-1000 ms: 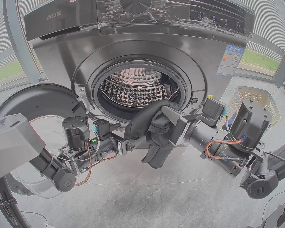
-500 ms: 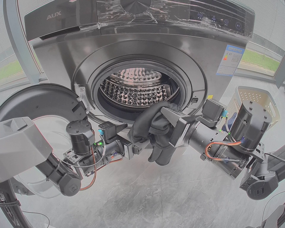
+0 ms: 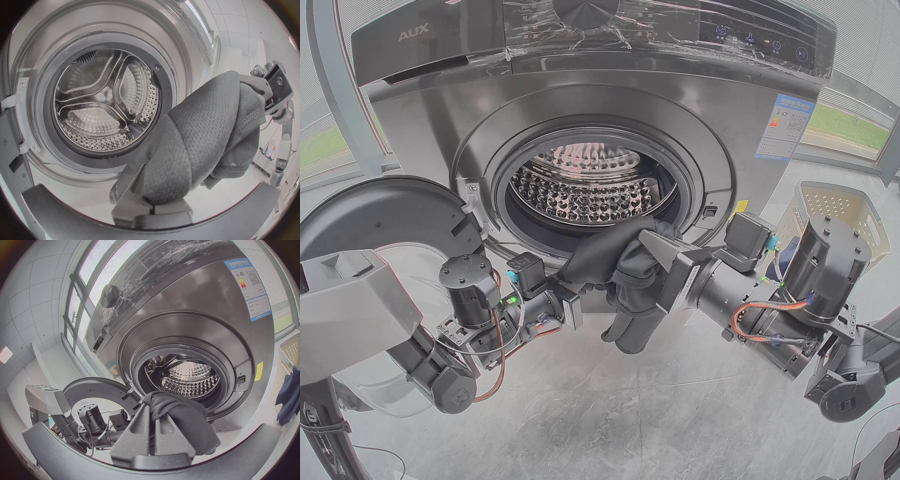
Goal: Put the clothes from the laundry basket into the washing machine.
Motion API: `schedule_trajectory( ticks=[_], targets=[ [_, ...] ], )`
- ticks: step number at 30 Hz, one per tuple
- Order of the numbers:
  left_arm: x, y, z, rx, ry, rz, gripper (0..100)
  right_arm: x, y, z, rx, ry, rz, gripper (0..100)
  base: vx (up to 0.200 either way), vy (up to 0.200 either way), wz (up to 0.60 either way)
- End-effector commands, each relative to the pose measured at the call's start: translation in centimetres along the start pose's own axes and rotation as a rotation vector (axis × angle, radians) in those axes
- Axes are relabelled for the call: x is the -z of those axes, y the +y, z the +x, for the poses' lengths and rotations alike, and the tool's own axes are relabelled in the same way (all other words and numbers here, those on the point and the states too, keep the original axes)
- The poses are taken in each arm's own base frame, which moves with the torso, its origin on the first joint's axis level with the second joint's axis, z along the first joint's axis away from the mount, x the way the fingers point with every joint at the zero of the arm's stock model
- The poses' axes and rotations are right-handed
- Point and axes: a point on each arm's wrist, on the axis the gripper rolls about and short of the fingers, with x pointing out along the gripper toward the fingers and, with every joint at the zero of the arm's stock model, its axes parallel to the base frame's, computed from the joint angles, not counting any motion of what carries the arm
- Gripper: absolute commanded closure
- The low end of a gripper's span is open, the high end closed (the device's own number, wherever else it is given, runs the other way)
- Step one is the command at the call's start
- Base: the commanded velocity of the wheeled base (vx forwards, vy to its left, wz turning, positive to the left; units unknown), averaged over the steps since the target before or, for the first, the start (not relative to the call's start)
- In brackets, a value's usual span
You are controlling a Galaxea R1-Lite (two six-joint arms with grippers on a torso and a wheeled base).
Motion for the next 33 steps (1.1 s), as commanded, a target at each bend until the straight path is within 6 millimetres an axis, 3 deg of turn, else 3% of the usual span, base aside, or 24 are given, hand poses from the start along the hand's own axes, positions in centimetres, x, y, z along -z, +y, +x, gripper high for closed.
schedule_trajectory(
  ticks=[1, 6, 9, 10, 12, 14, 15, 18, 23, 33],
  targets=[
    [-0.4, -0.2, -0.6, 0.003, -0.015, 0.000, 100, 0.2, -0.2, -0.1, 0.005, 0.010, -0.003, 100, 0.000, 0.000, 0.00],
    [-1.4, -1.4, -3.1, 0.028, -0.019, -0.002, 100, 0.6, -0.8, -0.1, 0.026, 0.024, -0.009, 100, 0.000, 0.000, 0.00],
    [-1.7, -3.0, -6.1, 0.070, 0.006, -0.005, 100, 1.2, -1.2, -0.2, 0.039, 0.047, -0.013, 100, 0.000, 0.000, 0.00],
    [-1.7, -3.1, -6.3, 0.071, 0.008, -0.005, 100, 1.3, -1.3, -0.2, 0.041, 0.048, -0.013, 100, 0.000, 0.000, 0.00],
    [-1.9, -4.3, -9.0, 0.114, 0.026, -0.011, 100, 1.6, -1.4, -0.3, 0.034, 0.065, -0.016, 100, 0.000, 0.000, 0.00],
    [-2.0, -4.5, -10.1, 0.120, 0.024, -0.013, 100, 1.8, -1.4, -0.3, 0.034, 0.070, -0.016, 100, 0.000, 0.000, 0.00],
    [-2.1, -4.6, -10.6, 0.120, 0.023, -0.011, 100, 1.7, -1.4, -0.3, 0.034, 0.068, -0.015, 0, 0.000, 0.000, 0.00],
    [-2.4, -4.6, -11.5, 0.123, 0.015, -0.011, 100, 1.8, -1.4, -0.3, 0.034, 0.072, -0.001, 0, 0.000, 0.000, 0.00],
    [-4.0, -4.7, -12.6, 0.119, -0.051, -0.020, 100, 3.6, -2.0, -1.0, 0.053, 0.146, -0.015, 0, 0.000, 0.000, 0.00],
    [-6.2, -4.3, -11.6, 0.096, -0.152, -0.047, 100, 5.2, -2.6, -1.3, 0.075, 0.206, -0.039, 0, 0.000, 0.000, 0.00]
  ],
)
